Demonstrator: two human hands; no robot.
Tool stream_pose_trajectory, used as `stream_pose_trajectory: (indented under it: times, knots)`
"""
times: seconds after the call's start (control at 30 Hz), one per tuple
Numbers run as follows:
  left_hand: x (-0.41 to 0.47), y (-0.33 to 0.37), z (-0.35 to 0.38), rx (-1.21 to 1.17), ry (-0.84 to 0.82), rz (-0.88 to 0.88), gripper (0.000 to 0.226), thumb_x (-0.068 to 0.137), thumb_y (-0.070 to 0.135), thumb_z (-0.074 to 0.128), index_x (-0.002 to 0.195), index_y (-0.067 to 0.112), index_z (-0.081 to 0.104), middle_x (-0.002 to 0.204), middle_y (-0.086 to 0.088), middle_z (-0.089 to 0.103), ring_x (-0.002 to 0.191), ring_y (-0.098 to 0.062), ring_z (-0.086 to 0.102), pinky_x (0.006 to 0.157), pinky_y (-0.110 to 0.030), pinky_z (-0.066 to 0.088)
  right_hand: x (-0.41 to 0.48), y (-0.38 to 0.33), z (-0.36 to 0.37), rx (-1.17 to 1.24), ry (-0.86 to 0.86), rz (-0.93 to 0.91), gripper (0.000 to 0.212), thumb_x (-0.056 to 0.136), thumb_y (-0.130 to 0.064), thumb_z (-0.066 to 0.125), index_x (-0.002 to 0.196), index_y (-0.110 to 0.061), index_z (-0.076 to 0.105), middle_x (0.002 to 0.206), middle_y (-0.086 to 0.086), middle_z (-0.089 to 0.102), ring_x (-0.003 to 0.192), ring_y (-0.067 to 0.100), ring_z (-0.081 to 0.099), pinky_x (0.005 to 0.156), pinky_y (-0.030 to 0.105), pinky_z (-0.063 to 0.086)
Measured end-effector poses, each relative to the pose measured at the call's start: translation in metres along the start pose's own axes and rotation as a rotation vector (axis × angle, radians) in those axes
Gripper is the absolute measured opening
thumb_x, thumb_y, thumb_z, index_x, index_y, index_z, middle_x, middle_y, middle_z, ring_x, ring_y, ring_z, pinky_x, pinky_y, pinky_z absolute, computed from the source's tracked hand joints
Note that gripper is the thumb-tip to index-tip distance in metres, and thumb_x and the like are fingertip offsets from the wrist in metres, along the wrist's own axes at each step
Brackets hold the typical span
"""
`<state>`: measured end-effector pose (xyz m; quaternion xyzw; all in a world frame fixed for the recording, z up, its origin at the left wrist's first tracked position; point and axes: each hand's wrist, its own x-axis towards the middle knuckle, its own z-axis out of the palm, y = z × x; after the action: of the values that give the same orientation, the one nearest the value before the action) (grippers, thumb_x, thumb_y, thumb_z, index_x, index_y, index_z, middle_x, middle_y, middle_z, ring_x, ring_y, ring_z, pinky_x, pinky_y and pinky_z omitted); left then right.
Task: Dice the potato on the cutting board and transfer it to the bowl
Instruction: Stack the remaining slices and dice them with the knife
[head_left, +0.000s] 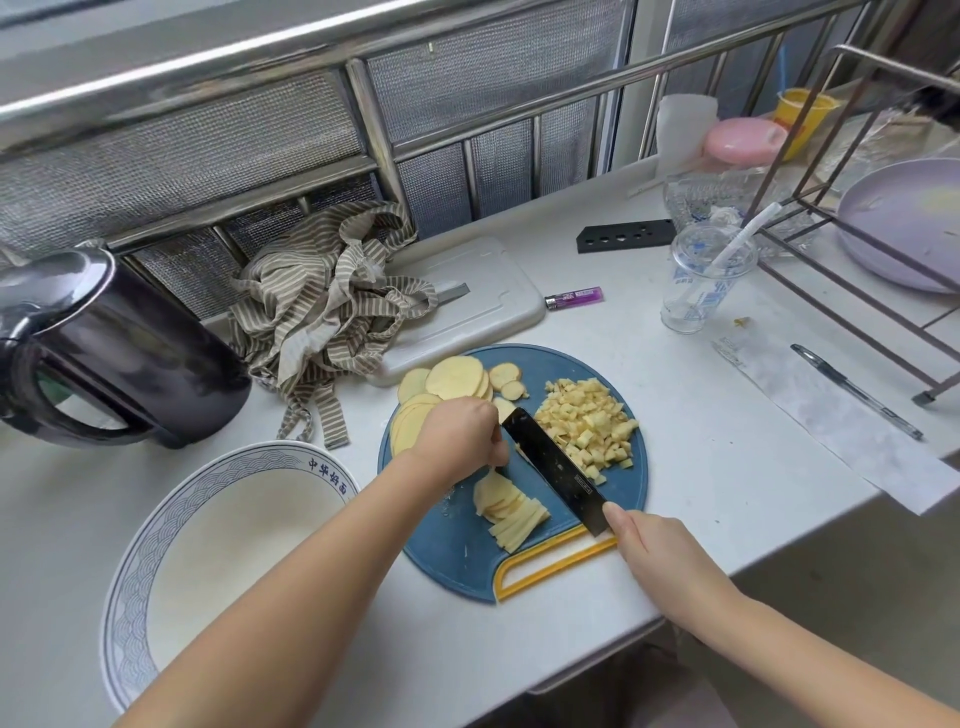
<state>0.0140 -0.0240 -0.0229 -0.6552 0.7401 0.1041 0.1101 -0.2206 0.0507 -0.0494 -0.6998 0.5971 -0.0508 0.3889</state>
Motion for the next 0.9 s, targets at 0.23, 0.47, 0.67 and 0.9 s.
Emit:
stream_pose_trajectory:
  times: [0.23,0.47,0.67,0.9]
  knots:
    - [-0.023,-0.003,0.018,-0.004,-0.056,-0.101,0.031,0.083,0.017,0.055,0.059,0.015,0.037,0.063,-0.003,0.034,0.052,-0.018,0.029,0.046,-0.028,0.024,-0.002,-0.002,0.0,-0.012,0.011,-0.007,0.05,0.103,-0.042,0.021,0.063,-0.018,0.039,0.061,-0.003,0.046,0.058,0.009,0.044,0.056,0.023,0.033]
    - [-0.034,-0.002,0.031,-0.21,0.045,-0.172,0.023,0.096,0.02,0.05,0.078,0.009,0.059,0.076,-0.007,0.052,0.07,-0.021,0.048,0.06,-0.029,0.038,-0.003,-0.003,0.0,-0.021,0.016,0.003,0.05,0.103,-0.042,0.021,0.063,-0.018,0.039,0.061,-0.003,0.047,0.059,0.009,0.045,0.055,0.022,0.033]
    - [-0.053,0.006,0.043,-0.453,0.209,-0.245,0.037,0.1,0.022,0.046,0.076,0.001,0.065,0.076,-0.01,0.057,0.07,-0.021,0.051,0.063,-0.028,0.037,-0.004,-0.004,0.0,-0.004,0.009,0.006,0.05,0.103,-0.042,0.022,0.063,-0.017,0.04,0.062,-0.002,0.047,0.059,0.01,0.045,0.057,0.025,0.033]
    - [-0.08,0.024,0.07,-0.674,0.422,-0.199,0.05,0.096,0.047,0.046,0.134,0.014,0.047,0.126,0.001,0.045,0.118,-0.012,0.043,0.095,-0.016,0.03,-0.004,-0.007,-0.001,-0.019,0.009,0.0,0.051,0.103,-0.043,0.022,0.063,-0.018,0.041,0.062,-0.002,0.05,0.062,0.011,0.048,0.057,0.025,0.034]
